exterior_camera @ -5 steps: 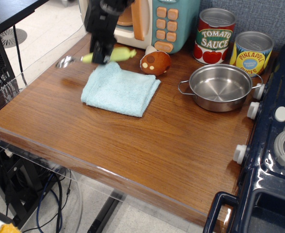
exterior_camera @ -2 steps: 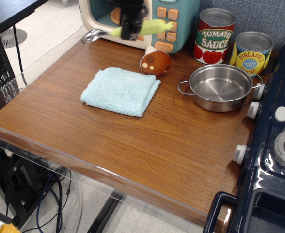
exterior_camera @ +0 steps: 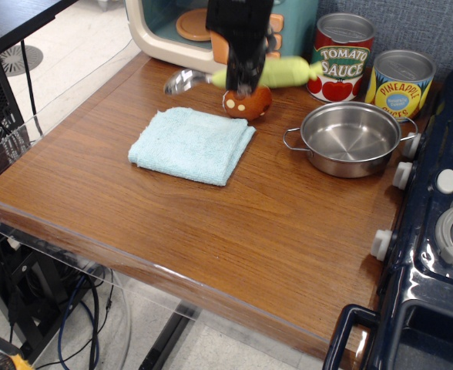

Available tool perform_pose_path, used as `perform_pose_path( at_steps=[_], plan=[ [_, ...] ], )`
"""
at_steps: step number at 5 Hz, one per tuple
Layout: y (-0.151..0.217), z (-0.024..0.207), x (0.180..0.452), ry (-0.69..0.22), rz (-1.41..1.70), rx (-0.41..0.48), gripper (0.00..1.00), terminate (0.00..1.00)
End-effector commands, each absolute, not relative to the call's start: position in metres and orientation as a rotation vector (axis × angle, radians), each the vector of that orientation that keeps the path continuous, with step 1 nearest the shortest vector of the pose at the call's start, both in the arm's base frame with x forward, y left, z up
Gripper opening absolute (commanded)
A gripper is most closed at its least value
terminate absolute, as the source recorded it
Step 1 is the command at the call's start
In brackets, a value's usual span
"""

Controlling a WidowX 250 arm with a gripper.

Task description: Bring the yellow spoon forward so that it's near the edge of the counter.

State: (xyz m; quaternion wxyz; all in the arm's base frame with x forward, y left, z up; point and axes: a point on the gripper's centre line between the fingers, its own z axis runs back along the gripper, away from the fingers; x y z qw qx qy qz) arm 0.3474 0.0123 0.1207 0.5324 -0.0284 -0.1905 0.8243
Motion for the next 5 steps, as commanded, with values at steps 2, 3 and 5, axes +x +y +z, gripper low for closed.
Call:
perform_pose_path(
  at_steps=[2,3,5],
  plan=[
    [-0.027,0.088,0.269,-0.36,1.755,0.01,0.0,0.0],
    [-0.038,0.067,0.256,-0.352,1.697,0.04,0.0,0.0],
    [-0.041,0.032,0.251,-0.404,1.685,0.116,0.0,0.0]
  ],
)
